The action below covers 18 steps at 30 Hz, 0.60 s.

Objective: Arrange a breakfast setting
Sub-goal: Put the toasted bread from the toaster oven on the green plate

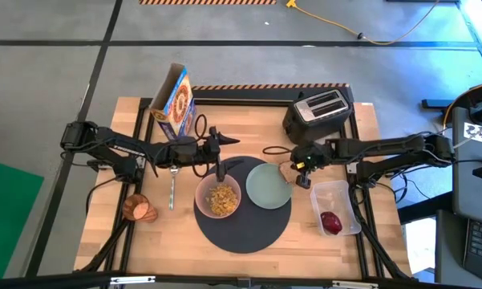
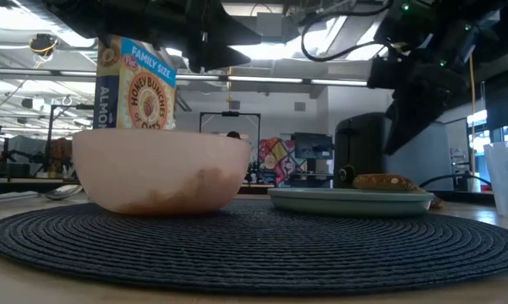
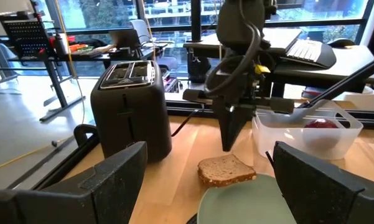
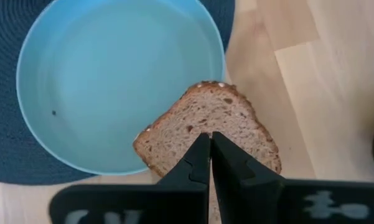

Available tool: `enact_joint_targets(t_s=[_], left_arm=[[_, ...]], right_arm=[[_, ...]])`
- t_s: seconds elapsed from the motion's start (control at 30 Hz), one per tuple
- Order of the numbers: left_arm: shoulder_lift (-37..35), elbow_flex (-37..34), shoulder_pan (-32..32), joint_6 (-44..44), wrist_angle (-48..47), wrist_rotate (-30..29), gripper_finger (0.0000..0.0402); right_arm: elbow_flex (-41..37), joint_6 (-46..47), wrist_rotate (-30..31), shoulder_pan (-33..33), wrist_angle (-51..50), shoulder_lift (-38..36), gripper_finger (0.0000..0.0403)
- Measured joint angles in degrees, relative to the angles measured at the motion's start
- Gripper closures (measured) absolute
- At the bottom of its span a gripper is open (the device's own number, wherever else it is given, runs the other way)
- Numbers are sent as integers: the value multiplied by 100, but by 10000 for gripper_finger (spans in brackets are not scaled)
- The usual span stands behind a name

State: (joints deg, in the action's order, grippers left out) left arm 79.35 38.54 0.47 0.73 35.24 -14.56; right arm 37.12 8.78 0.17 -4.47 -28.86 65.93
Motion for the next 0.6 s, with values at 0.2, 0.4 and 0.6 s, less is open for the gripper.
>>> enact_joint_targets(t_s=[0.2, 0.4, 0.6], left_arm=[[2, 0, 0, 0, -4, -75, 70], [2, 0, 0, 43, -9, -81, 70], [2, 0, 0, 42, -36, -81, 70]], right_arm=[[130, -24, 31, 0, 39, 0, 402], [528, -207, 72, -7, -204, -16, 402], [336, -27, -685, 55, -48, 52, 402]])
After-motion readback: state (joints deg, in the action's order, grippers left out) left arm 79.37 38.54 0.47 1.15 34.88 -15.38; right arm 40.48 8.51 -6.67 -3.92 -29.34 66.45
